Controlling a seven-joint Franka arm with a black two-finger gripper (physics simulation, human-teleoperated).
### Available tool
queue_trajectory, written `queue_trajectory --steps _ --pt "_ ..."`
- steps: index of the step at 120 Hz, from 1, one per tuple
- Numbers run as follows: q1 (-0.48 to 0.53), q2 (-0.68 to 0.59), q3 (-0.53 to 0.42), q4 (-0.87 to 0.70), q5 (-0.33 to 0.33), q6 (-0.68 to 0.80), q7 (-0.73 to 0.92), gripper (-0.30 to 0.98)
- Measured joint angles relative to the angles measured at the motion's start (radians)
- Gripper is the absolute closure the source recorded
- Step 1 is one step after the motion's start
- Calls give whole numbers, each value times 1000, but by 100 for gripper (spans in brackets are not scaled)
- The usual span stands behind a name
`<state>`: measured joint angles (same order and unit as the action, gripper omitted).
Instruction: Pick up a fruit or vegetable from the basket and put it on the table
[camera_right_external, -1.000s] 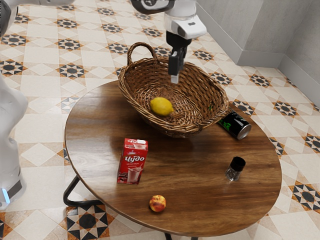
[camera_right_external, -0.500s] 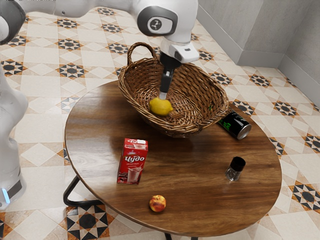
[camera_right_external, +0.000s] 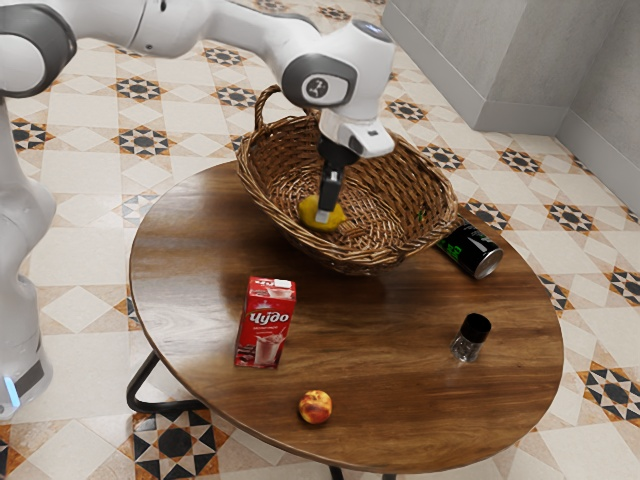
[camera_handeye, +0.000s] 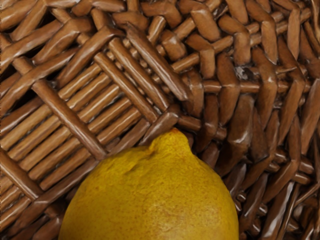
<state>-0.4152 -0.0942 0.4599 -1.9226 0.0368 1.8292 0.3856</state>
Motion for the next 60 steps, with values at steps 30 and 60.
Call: queue_trajectory --steps 30,60 --pt "-1 5 4 -25 -1 31 -3 2" --pt "-1 10 6 -32 -1 48 -5 10"
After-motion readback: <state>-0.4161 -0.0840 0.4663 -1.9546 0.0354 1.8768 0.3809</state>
